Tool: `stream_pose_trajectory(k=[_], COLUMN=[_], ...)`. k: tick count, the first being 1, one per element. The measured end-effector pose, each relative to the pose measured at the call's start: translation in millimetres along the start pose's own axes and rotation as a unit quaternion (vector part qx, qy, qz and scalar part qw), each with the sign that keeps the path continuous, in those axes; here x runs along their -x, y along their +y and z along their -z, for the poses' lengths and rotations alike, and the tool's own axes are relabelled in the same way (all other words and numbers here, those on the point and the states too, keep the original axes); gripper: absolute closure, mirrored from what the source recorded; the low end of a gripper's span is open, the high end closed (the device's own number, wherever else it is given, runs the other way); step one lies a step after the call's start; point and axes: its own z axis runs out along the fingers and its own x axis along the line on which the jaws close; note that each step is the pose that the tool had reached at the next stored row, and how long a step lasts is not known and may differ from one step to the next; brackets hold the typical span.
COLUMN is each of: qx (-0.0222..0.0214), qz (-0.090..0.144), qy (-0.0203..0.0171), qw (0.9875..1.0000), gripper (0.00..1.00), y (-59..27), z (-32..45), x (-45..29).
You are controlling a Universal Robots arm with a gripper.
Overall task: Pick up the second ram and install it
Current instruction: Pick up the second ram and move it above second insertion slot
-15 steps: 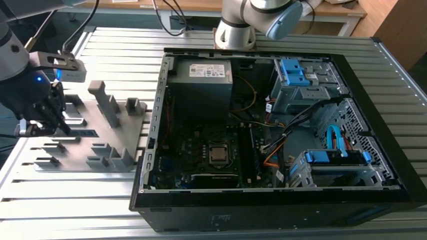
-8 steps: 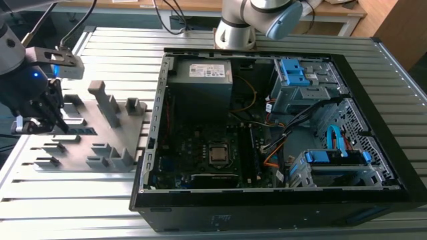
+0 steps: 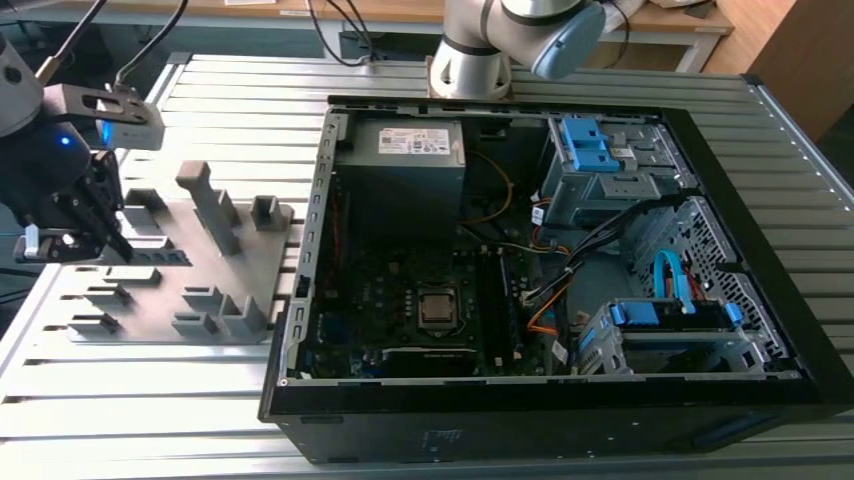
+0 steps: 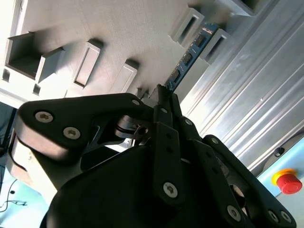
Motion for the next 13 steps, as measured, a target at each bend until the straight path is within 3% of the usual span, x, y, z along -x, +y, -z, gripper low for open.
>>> stream_pose_trajectory(k=[13], qx=[0.0], qz=[0.0], qy=[0.0], qw=[1.0], gripper=[0.86], y=[0.0], z=[13.3], x=[0.2])
